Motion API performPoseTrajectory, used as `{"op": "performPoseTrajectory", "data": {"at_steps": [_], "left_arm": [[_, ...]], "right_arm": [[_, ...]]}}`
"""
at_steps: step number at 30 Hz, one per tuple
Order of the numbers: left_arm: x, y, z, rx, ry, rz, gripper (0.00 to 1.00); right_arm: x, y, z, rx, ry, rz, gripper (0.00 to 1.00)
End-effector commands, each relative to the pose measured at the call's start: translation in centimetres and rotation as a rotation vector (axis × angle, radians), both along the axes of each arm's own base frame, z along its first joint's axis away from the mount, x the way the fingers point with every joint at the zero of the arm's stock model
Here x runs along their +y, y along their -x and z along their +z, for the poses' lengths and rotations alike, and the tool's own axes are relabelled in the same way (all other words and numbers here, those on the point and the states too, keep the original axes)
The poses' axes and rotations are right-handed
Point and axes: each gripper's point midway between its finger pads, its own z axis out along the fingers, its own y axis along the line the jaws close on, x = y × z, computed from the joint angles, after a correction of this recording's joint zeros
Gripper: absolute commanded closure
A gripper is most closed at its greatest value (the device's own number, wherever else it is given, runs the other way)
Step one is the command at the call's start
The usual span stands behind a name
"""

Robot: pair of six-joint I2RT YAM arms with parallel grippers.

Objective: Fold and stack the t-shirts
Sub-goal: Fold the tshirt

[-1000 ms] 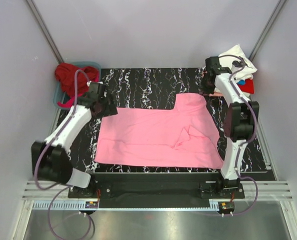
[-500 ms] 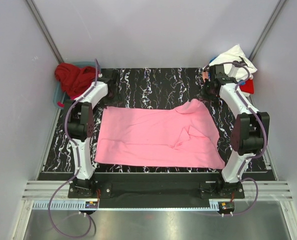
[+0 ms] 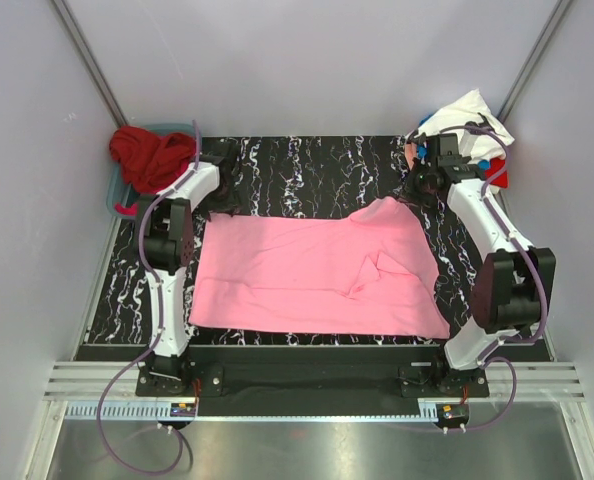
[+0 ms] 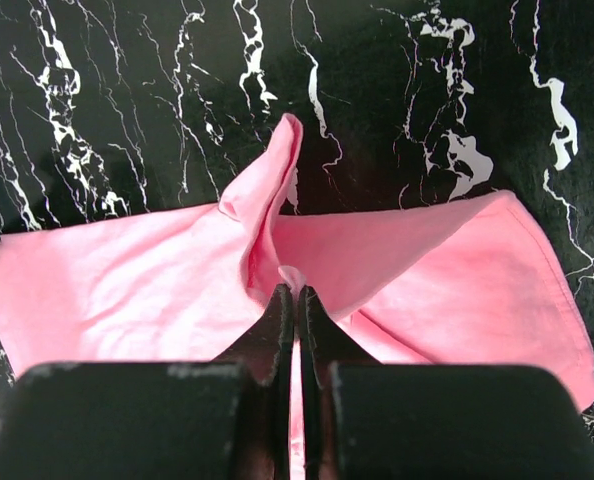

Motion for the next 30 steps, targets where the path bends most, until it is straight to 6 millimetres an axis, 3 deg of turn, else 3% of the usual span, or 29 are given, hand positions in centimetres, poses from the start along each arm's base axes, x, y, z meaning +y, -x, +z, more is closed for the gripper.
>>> {"op": "performPoseTrajectory", "data": {"at_steps": [1, 7, 14, 18, 20, 21, 30], "left_arm": [[1.0, -1.5, 0.0, -0.039, -0.022, 0.042, 0.31], [1.8, -2.0, -0.2, -0.039, -0.021, 0.057, 0.18], [1.9, -1.7, -0.6, -0.03, -0.015, 0.068, 0.34], [1.8, -1.9, -0.2, -0.049, 0.004, 0.07, 0.28], [1.7, -2.1, -0.2, -0.053, 0.011, 0.066, 0.37], [1.7, -2.1, -0.5, -0.048, 0.014, 0.063, 0.48], [1.5, -2.2, -1.2, -0.03, 0.015, 0.049, 0.84]], "right_arm": [[0.7, 0.3, 1.1, -0.046, -0.022, 0.024, 1.0], [1.2, 0.9, 0.1, -0.027, -0.029, 0.038, 1.0], [1.1, 1.0, -0.4, -0.02, -0.024, 0.038, 1.0], [1.1, 1.0, 0.0, -0.028, -0.023, 0.04, 1.0], [1.1, 1.0, -0.1, -0.025, -0.021, 0.039, 1.0], [1.1, 1.0, -0.2, -0.025, -0.022, 0.04, 1.0], [1.0, 1.0, -0.8, -0.012, -0.016, 0.04, 1.0]]}}
